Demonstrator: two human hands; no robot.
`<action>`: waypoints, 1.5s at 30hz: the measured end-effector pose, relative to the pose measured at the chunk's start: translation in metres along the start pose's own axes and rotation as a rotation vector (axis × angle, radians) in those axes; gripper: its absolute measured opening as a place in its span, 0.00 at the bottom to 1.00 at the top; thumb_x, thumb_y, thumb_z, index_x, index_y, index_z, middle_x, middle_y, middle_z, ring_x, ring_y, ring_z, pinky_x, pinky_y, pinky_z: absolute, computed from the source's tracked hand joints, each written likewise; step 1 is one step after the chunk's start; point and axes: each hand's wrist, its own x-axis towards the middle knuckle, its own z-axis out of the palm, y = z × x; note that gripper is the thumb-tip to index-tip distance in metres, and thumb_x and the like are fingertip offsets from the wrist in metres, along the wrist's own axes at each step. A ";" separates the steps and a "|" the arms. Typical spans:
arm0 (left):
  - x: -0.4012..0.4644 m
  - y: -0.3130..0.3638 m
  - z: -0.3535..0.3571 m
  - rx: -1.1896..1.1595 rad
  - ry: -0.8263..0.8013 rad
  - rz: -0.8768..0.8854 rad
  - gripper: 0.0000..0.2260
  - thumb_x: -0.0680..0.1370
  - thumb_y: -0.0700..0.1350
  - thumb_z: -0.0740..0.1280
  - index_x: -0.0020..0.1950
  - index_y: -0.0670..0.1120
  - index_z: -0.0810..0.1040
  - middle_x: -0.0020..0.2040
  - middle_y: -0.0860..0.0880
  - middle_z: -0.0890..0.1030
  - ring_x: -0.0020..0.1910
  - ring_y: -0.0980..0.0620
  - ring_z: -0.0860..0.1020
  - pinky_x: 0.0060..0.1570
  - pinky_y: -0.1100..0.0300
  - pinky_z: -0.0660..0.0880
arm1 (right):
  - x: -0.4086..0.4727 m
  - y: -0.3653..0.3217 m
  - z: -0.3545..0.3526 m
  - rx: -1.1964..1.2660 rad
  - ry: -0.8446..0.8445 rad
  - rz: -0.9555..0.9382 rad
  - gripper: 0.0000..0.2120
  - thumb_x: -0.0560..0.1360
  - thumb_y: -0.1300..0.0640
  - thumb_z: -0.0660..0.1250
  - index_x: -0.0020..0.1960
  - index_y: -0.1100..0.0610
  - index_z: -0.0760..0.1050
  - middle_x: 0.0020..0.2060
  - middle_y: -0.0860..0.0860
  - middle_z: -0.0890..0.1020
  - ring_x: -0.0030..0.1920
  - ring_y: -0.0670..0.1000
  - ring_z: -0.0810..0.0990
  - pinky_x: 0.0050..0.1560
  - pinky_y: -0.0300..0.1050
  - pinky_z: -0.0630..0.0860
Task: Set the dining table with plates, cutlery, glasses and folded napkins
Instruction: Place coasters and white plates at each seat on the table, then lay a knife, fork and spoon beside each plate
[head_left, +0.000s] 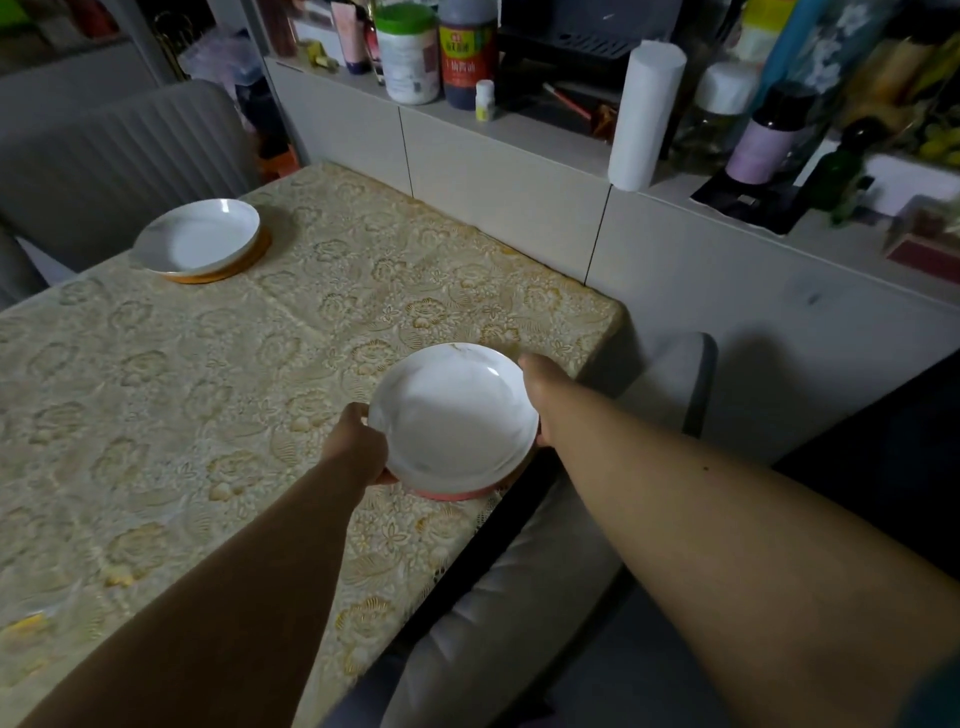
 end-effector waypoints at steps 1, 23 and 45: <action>0.001 0.000 0.000 0.009 0.004 -0.001 0.14 0.80 0.39 0.60 0.65 0.48 0.68 0.56 0.39 0.76 0.45 0.38 0.81 0.33 0.46 0.81 | -0.006 -0.002 0.000 0.006 -0.013 0.000 0.32 0.71 0.43 0.49 0.70 0.55 0.67 0.70 0.53 0.69 0.68 0.56 0.68 0.71 0.53 0.63; -0.065 0.012 -0.009 0.388 0.114 0.143 0.19 0.77 0.38 0.62 0.67 0.36 0.66 0.56 0.39 0.76 0.41 0.42 0.81 0.41 0.49 0.82 | -0.150 -0.007 -0.023 -0.256 0.137 -0.157 0.30 0.82 0.42 0.45 0.70 0.62 0.67 0.70 0.59 0.69 0.69 0.59 0.68 0.69 0.50 0.64; -0.232 -0.072 -0.095 0.418 0.041 0.236 0.04 0.80 0.41 0.62 0.53 0.42 0.74 0.44 0.44 0.79 0.38 0.49 0.81 0.36 0.55 0.80 | -0.310 0.042 0.029 -0.091 -0.017 -0.496 0.19 0.80 0.47 0.56 0.53 0.61 0.76 0.45 0.56 0.80 0.46 0.58 0.77 0.46 0.45 0.69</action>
